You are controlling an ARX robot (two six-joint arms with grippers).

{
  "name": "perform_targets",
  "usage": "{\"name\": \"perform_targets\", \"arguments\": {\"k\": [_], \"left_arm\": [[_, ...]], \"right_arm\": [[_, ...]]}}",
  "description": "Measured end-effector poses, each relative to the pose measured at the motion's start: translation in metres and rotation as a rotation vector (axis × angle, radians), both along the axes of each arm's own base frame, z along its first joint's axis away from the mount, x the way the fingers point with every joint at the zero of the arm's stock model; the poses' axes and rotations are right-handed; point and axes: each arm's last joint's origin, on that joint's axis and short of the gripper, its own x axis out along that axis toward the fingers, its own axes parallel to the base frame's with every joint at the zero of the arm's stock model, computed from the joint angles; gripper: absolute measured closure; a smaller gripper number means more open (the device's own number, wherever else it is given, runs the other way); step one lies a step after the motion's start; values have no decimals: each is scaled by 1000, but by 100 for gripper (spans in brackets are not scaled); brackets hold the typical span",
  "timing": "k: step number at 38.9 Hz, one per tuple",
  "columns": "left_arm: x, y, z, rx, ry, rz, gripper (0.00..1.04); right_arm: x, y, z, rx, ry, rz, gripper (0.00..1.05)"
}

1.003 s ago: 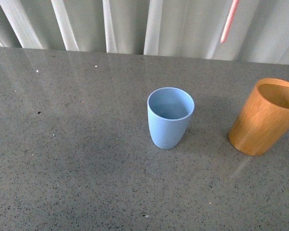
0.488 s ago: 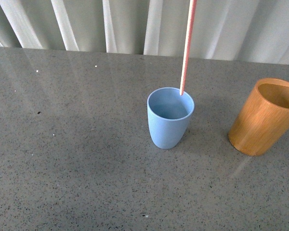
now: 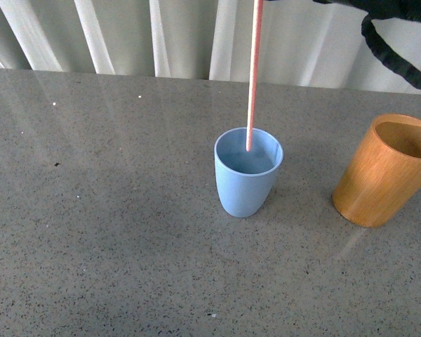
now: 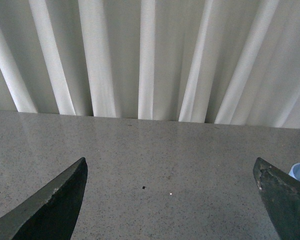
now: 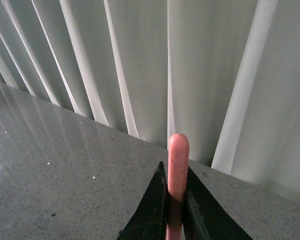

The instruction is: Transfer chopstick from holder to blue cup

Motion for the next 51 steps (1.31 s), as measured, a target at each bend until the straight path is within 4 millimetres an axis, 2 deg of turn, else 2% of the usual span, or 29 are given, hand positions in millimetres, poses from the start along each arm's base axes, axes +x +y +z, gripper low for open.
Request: {"name": "perform_targets", "arguments": {"k": [4,9,20,27,33,41,46,48,51], "left_arm": [[0,0,0,0,0,0,7],[0,0,0,0,0,0,7],[0,0,0,0,0,0,7],[0,0,0,0,0,0,7],[0,0,0,0,0,0,7],[0,0,0,0,0,0,7],[0,0,0,0,0,0,7],[0,0,0,0,0,0,7],[0,0,0,0,0,0,7]], "right_arm": [[1,1,-9,-6,13,-7,102],[2,0,-32,-22,59,-26,102],[2,2,-64,-47,134,-57,102],[1,2,-66,-42,143,-67,79],[0,0,-53,-21,121,-83,58],[-7,-22,-7,7,40,-185,30],[-27,-57,26,7,13,-328,9],[-39,-72,34,4,17,-381,8],[-69,-102,44,-15,48,-501,10]]}}
